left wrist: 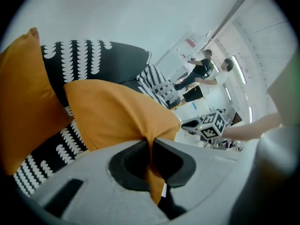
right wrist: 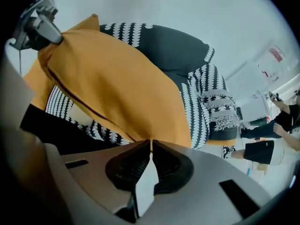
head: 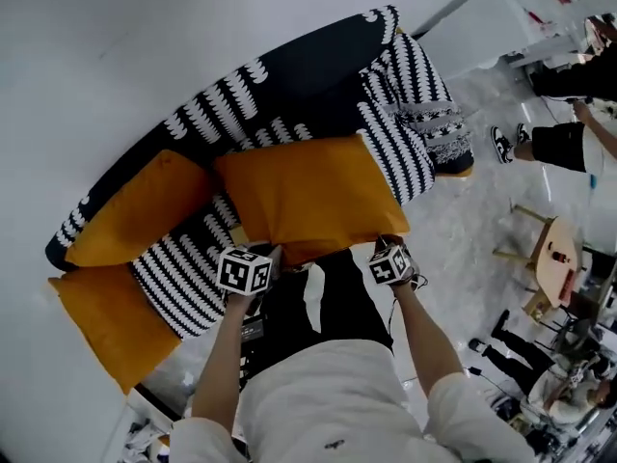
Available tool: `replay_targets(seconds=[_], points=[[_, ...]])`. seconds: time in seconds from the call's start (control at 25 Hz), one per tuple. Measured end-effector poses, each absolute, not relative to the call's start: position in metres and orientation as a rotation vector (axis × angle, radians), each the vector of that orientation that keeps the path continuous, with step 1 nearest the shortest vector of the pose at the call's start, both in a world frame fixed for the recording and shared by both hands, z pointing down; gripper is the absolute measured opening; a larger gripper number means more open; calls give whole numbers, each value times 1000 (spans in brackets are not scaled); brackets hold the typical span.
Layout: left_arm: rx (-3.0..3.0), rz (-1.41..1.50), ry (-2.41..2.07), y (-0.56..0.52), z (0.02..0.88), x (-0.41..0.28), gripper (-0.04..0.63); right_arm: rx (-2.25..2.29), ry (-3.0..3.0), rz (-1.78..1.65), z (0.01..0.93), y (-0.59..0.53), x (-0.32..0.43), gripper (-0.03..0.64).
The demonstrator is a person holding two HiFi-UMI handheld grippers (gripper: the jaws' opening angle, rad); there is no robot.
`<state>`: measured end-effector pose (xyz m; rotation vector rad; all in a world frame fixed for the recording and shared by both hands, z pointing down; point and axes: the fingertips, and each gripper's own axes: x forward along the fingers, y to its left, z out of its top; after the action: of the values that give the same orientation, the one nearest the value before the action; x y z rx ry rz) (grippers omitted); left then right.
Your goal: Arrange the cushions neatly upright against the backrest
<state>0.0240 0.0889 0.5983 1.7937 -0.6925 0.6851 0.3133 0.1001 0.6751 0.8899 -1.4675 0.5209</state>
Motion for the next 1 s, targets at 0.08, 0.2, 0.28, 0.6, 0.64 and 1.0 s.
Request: replay_targets(seconds=[0.08,0.2,0.28,0.6,0.64,1.0], points=[[1776,642,-711,80,585,28,20,855,-1468,458,665,108,321,18],[1748,584,-748,67,568,33,20,831,-1462,353,651,110,342,18],[1730,542,-780,53,559,35,20,820,-1480,319,646,103,354,18],[1684,514,-924,1,527,40,23,708,-1555,231,660,52,374,198],[1678,519,-936,-2,525,42,23,677,-1560,208,664,47,375,201],[1564,608,-1039,-7,534,63,28,562,-1577,171,677,-4,397,171]])
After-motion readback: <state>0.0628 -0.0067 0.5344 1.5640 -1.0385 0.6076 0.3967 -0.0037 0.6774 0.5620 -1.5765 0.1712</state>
